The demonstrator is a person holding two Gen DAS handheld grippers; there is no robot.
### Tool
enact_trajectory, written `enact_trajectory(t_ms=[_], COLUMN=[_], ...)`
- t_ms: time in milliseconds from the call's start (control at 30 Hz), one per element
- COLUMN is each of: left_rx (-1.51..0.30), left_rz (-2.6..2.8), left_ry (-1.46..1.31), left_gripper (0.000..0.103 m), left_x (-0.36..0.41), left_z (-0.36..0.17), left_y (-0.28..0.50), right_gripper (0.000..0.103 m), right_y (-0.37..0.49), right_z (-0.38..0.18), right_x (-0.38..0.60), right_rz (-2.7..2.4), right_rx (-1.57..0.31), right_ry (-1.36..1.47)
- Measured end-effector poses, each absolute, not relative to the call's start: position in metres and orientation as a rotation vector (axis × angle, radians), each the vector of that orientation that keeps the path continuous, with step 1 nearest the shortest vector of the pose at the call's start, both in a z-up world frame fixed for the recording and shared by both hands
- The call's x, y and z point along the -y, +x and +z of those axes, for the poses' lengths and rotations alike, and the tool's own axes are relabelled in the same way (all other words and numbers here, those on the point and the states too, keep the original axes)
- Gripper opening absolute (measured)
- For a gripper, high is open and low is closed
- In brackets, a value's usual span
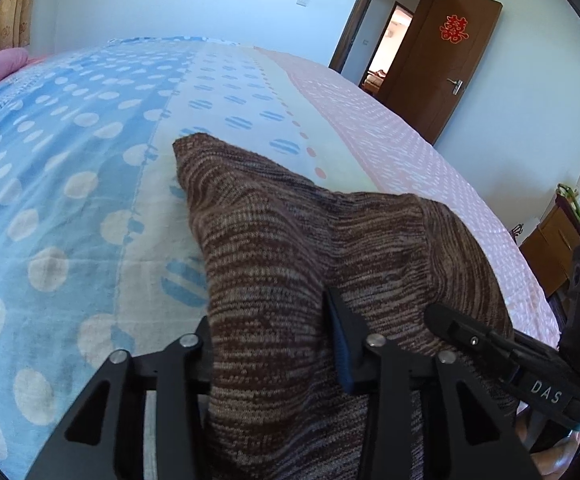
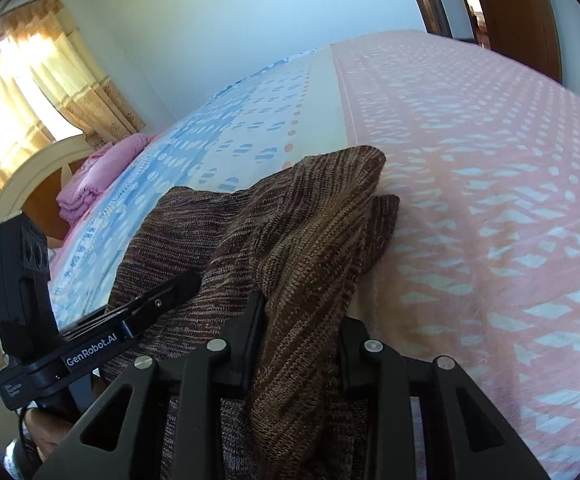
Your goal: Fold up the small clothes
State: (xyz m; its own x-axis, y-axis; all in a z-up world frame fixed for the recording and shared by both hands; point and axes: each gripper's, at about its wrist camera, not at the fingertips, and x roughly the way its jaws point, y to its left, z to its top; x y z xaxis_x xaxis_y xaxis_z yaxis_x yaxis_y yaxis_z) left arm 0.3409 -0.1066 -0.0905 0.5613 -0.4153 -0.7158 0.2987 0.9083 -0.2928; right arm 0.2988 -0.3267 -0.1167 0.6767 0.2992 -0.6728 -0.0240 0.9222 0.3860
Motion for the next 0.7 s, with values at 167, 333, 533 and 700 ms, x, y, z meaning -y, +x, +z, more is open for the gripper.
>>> enact_trajectory(t_ms=[167,333,533,700], left_rx=[-0.875,-0.856,-0.838,-0.76], left_rz=[-0.436,-0.424,-0.444,-0.461], left_ry=[-0.189,-0.148,-0.12,-0.022], left_gripper=[0.036,0.033,0.031,0.031], left_x=[0.1,0.104,0.1,0.103], left_z=[-0.091,-0.088,-0.076,-0.053], left_y=[0.342,0.338,0.322,0.28], right_gripper=[0.023,0.022,0.022,0.022], right_y=[0.291,0.281,0.248,0.206], right_z=[-0.106,-0.095,-0.072,-0.047], right_x=[0.304,0.277,0.263,0.248], right_rz=[0.108,0.008,-0.04,-0.067], right_rx=[-0.769,-0.715,-0.673,-0.61], right_ry=[0.204,0.02,0.041,0.018])
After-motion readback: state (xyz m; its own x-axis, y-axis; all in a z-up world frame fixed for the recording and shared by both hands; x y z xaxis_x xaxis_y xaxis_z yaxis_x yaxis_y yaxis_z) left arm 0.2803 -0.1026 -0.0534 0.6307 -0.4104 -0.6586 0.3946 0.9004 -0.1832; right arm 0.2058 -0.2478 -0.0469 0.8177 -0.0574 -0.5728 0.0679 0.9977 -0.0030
